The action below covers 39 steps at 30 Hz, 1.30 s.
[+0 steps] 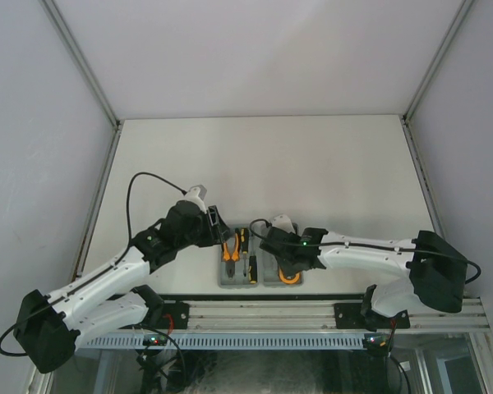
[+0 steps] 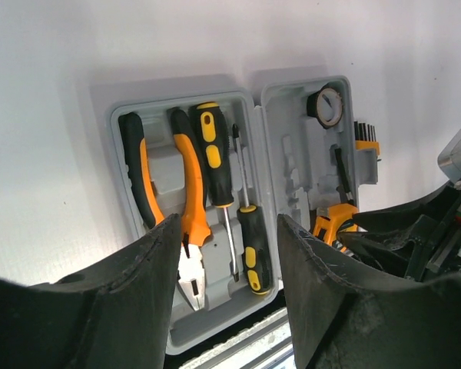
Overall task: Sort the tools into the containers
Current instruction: Adjust the engineering item in the storage box.
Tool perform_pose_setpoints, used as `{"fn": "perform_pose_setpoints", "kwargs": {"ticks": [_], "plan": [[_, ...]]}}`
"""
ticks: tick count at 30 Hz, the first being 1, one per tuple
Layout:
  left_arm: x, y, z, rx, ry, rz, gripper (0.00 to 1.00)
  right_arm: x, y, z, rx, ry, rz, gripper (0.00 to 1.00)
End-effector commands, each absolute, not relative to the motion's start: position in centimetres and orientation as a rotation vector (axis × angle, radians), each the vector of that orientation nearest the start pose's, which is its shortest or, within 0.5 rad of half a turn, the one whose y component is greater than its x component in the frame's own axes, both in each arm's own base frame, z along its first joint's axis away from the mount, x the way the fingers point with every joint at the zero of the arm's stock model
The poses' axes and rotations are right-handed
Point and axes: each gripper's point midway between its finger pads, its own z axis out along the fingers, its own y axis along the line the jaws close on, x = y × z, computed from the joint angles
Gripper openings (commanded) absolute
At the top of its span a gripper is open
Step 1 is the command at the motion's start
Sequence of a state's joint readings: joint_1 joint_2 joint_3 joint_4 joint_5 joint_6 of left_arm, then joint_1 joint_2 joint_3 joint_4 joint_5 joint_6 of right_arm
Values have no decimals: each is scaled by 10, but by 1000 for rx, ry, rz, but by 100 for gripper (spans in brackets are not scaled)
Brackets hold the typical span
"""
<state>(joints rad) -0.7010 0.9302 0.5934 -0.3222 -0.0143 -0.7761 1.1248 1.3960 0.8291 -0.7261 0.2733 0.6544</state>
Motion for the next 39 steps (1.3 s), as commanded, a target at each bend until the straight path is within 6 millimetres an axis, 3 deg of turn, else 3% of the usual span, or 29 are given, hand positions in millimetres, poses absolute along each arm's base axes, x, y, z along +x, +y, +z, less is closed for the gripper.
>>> {"fn": "perform_pose_setpoints", "kwargs": {"ticks": [1,4,7,11,15,19,30,35,39], "plan": [[208,-209,125,-109,2328,-783,57,121,207,21,-621,2778,-1,30],[209,-210,124,-107,2333,-783,57,120,204,22,-632,2784,-28,30],[209,-210,125,-105,2331,-781,57,127,208,37,-614,2733,-3,31],[209,-209,125,-106,2329,-782,57,141,220,68,-556,2613,77,39],[210,-209,125,-110,2329,-781,57,151,233,86,-509,2524,164,53],[209,-209,125,-108,2329,-782,57,155,240,80,-524,2516,157,57],[208,-206,124,-110,2332,-775,57,143,233,52,-747,2537,-14,54],[208,-207,126,-110,2328,-782,57,136,228,50,-888,2516,-64,48],[209,-208,127,-107,2328,-783,57,135,230,54,-925,2493,-41,54]]}}
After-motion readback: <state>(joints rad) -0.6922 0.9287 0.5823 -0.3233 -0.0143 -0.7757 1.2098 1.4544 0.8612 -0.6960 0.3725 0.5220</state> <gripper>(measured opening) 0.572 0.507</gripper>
